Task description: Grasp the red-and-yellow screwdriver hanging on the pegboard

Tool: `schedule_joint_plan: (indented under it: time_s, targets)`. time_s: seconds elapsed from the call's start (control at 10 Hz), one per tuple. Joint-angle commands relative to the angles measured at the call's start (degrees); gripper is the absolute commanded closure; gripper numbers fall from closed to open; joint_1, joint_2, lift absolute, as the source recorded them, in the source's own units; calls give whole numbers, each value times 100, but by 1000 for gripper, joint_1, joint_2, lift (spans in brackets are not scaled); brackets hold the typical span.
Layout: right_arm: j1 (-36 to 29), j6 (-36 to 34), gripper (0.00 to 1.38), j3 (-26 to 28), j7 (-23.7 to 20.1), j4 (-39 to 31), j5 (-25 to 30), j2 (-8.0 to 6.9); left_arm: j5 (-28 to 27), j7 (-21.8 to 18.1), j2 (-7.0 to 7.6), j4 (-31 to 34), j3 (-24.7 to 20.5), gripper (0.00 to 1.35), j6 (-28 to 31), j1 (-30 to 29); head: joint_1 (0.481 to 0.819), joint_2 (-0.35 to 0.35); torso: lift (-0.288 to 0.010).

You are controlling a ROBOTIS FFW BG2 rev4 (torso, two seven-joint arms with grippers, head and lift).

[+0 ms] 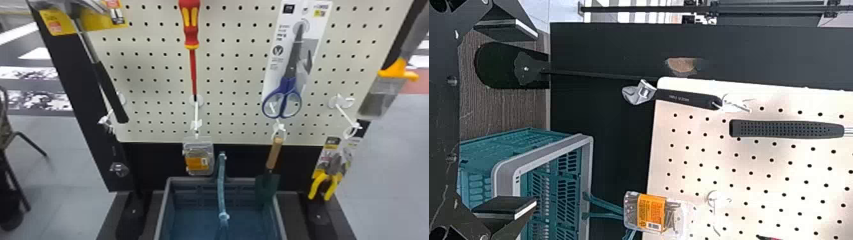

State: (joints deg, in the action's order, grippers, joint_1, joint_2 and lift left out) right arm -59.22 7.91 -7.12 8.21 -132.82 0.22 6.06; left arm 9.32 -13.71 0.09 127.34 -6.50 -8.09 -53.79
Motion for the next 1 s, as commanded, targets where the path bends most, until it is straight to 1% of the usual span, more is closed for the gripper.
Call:
schedule_joint_plan:
  time_s: [0.0,0.5,0.6,0.7,0.9]
  targets:
    - [0,0,111,0,-3,0,-5,0,0,0,-24,0,0,139,1,-1,549,0,-100]
    - [0,0,111,0,5,14,-5,0,0,0,-24,0,9,139,1,-1,549,0,-100]
    - [0,0,111,0,-3,14,-5,0,0,0,-24,98,17,139,62,11,549,0,-100]
    - [0,0,111,0,-3,14,-5,0,-114,0,-24,295,0,139,185,23,549,0,-100]
    - [0,0,111,0,-3,28,-5,0,-149,123,-24,872,9,139,502,110,549,0,-100]
